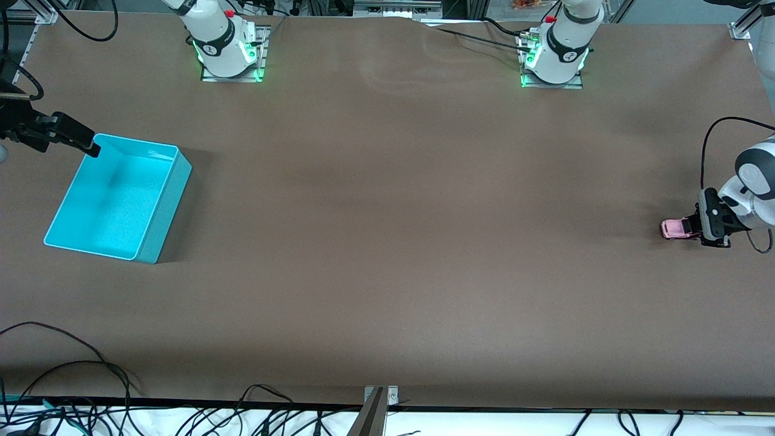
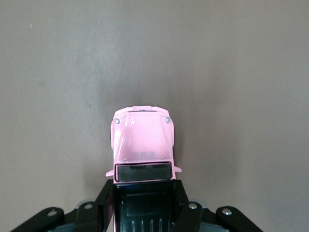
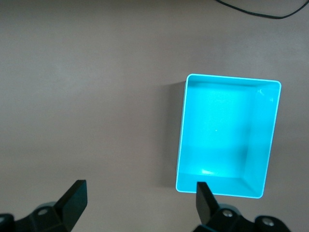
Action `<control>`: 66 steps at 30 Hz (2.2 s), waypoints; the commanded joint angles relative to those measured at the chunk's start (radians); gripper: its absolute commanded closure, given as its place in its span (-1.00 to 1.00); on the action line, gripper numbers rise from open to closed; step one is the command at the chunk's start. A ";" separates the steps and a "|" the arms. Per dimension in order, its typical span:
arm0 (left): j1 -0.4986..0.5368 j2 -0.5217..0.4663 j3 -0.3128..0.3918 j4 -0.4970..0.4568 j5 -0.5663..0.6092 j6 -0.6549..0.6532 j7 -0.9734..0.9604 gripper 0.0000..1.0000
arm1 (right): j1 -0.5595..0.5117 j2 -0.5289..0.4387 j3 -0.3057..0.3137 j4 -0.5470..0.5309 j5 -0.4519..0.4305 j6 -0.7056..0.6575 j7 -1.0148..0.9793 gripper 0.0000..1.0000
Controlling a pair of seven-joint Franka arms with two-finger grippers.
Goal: Wind and store pink jeep toy
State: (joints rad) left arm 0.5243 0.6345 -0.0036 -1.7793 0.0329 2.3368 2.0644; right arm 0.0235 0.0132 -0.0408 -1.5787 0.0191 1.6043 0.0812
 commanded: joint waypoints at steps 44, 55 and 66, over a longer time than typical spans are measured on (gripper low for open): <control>-0.125 -0.130 -0.001 0.303 0.013 -0.542 -0.288 -1.00 | -0.001 -0.001 0.001 0.016 0.004 -0.009 0.002 -1.00; -0.208 -0.137 -0.004 0.443 0.013 -0.757 -0.515 -1.00 | -0.001 -0.001 0.001 0.016 0.004 -0.009 0.002 -1.00; -0.322 -0.139 -0.007 0.566 -0.002 -0.953 -0.780 -1.00 | -0.001 -0.001 0.001 0.016 0.004 -0.010 0.002 -1.00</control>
State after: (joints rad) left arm 0.2395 0.4917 -0.0148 -1.2755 0.0328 1.4582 1.3943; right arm 0.0235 0.0132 -0.0408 -1.5787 0.0192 1.6042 0.0812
